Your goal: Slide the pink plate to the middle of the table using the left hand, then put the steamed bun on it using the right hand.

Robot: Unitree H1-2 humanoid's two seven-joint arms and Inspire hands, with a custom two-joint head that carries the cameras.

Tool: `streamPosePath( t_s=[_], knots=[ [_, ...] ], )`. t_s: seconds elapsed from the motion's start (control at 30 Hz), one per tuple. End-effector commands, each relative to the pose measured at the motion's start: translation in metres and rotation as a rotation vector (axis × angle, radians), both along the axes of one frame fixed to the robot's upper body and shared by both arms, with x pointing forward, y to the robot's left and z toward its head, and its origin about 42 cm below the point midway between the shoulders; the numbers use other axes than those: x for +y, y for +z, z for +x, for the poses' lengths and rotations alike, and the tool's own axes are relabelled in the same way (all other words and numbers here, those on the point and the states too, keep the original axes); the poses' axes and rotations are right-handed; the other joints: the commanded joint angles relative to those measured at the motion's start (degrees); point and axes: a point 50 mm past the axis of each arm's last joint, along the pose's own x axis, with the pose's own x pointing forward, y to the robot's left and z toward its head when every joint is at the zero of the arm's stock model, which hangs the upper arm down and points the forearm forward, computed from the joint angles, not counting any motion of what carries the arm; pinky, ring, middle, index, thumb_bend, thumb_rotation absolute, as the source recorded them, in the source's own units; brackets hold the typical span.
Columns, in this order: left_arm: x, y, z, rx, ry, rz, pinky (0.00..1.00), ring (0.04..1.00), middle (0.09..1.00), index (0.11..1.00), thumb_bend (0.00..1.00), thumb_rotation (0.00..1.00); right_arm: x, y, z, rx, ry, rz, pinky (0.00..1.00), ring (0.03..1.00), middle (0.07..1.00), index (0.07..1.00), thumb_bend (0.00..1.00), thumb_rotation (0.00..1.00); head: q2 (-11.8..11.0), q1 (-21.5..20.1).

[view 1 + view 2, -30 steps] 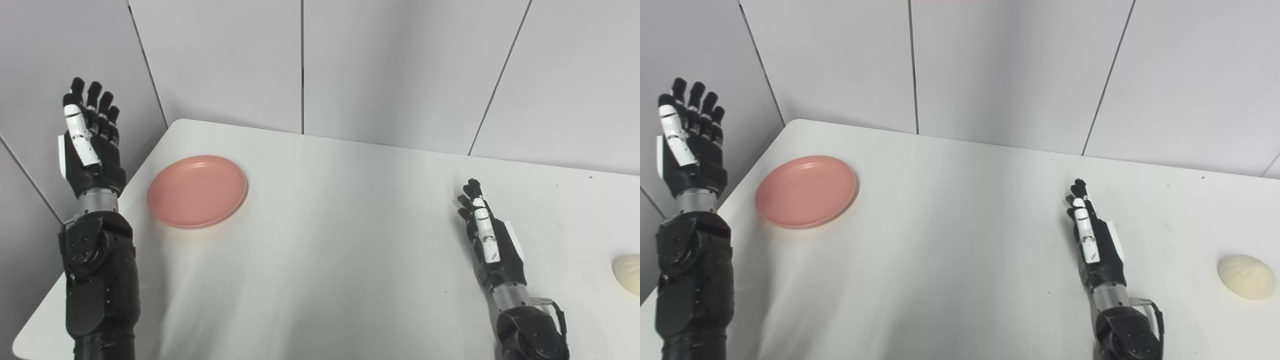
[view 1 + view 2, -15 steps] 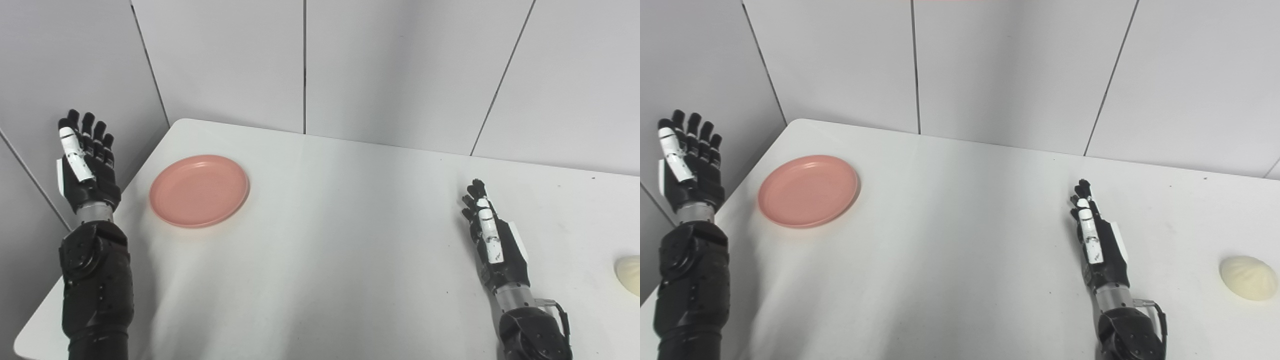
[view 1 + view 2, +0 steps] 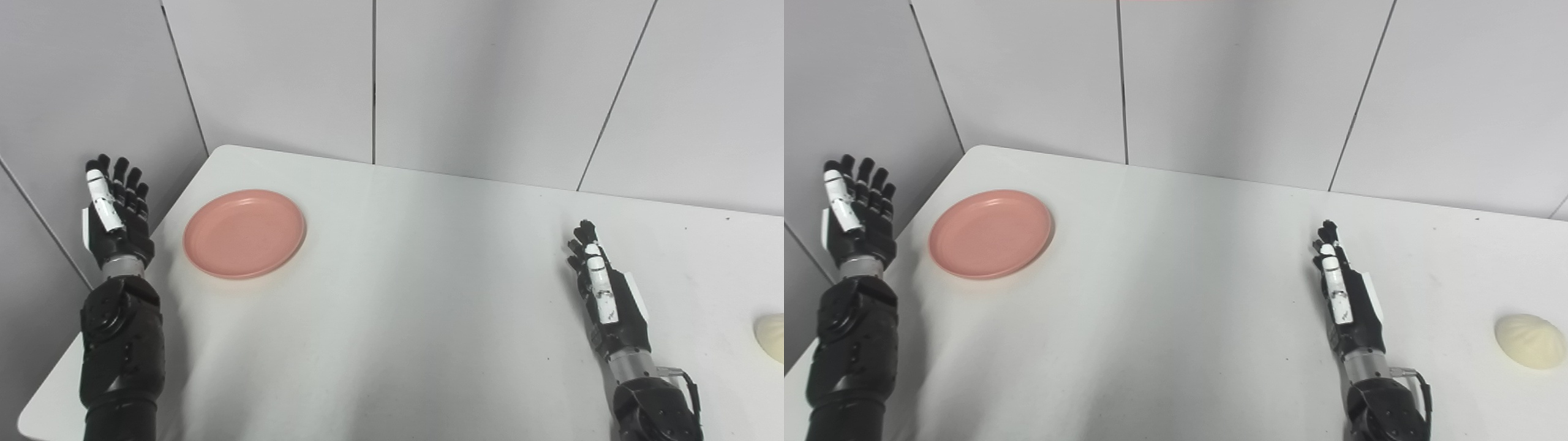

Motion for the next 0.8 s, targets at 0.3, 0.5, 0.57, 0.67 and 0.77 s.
streamPosePath(
  t_s=[0.3, 0.5, 0.57, 0.67, 0.77],
  knots=[
    [0.001, 0.021, 0.015, -0.024, -0.006, 0.023, 1.0, 0.956, 0.955, 0.969, 0.48, 1.0, -0.013, -0.029, -0.02, 0.069, -0.03, 0.0, 1.0, 0.98, 0.994, 1.0, 0.16, 1.0, 0.45, 0.12],
    [-0.002, 0.013, 0.017, 0.009, -0.013, 0.007, 0.98, 0.938, 0.944, 0.959, 0.48, 1.0, -0.014, -0.028, -0.02, 0.069, -0.031, -0.007, 1.0, 0.98, 0.993, 1.0, 0.17, 1.0, 0.58, 0.21],
    [-0.004, 0.01, 0.018, 0.023, -0.021, 0.007, 0.97, 0.933, 0.943, 0.957, 0.48, 1.0, -0.013, -0.028, -0.02, 0.069, -0.033, -0.007, 1.0, 0.978, 0.992, 1.0, 0.17, 1.0, 0.64, 0.26],
    [-0.005, 0.006, 0.019, 0.042, -0.028, -0.005, 0.96, 0.924, 0.94, 0.947, 0.47, 1.0, -0.013, -0.028, -0.02, 0.068, -0.036, -0.01, 1.0, 0.977, 0.991, 1.0, 0.16, 1.0, 0.67, 0.25],
    [-0.007, 0.003, 0.02, 0.059, -0.034, -0.015, 0.96, 0.919, 0.934, 0.938, 0.47, 1.0, -0.013, -0.027, -0.02, 0.072, -0.037, -0.009, 1.0, 0.978, 0.991, 1.0, 0.16, 1.0, 0.68, 0.26]
  ],
)
